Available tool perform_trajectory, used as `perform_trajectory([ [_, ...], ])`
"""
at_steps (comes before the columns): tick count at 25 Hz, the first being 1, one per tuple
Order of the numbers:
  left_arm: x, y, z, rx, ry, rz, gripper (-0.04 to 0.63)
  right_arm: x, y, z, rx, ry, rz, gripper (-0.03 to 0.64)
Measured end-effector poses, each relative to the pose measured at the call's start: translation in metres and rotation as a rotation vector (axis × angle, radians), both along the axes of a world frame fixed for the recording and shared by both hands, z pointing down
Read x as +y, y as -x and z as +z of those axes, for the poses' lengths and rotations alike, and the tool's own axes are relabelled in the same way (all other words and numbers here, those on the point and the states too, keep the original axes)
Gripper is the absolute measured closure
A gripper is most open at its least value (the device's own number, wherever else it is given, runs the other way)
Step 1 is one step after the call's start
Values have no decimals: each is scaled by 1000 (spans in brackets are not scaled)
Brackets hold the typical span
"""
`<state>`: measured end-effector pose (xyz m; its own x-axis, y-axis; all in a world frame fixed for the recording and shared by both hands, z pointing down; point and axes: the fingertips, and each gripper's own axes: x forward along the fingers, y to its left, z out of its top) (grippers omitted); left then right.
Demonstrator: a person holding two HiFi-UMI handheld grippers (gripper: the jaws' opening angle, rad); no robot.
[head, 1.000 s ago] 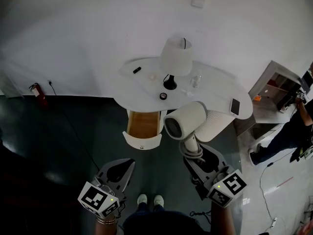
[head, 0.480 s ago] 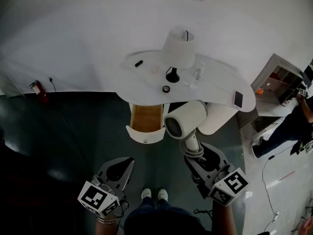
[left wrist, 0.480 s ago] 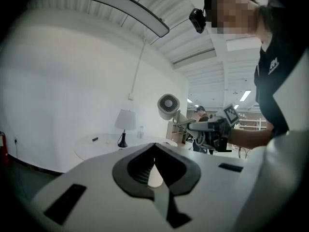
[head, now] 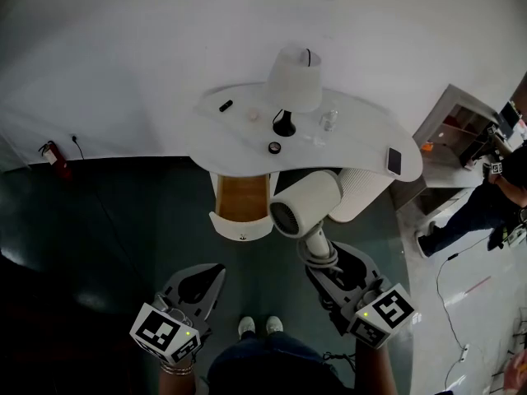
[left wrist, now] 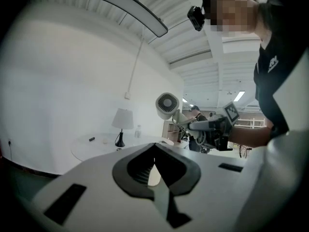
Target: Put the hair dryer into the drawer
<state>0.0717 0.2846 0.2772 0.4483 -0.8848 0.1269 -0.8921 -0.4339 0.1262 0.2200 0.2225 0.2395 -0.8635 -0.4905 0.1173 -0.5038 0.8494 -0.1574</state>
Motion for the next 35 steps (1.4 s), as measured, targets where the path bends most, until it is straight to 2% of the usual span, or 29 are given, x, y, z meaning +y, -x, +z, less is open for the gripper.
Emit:
perform_trajectory([
  [3, 1, 6, 0, -3, -6, 15, 580, 3, 8, -4, -26, 0, 16, 395],
  [10, 10, 21, 4, -5, 6, 39, 580, 10, 15, 7, 35, -3, 60, 394],
  [14, 12, 25, 10, 7, 16, 45, 580, 14, 21, 6, 11, 9, 60, 396],
  [18, 10, 27, 13, 13, 25, 48, 580, 9, 17, 14, 74, 6, 75, 395],
  [20, 8, 28, 14, 16, 27, 47, 580, 6, 21, 12, 51, 21, 82, 394],
  [26, -4, 39, 22, 18, 39, 31, 580, -5, 33, 24, 37, 63, 38, 395],
  [32, -34, 45, 22, 13, 42, 16, 580, -32, 52, 15, 0, 37, -11, 396],
  [35, -49, 46, 21, 5, 44, 6, 580, -47, 53, 23, 34, 44, -23, 396],
])
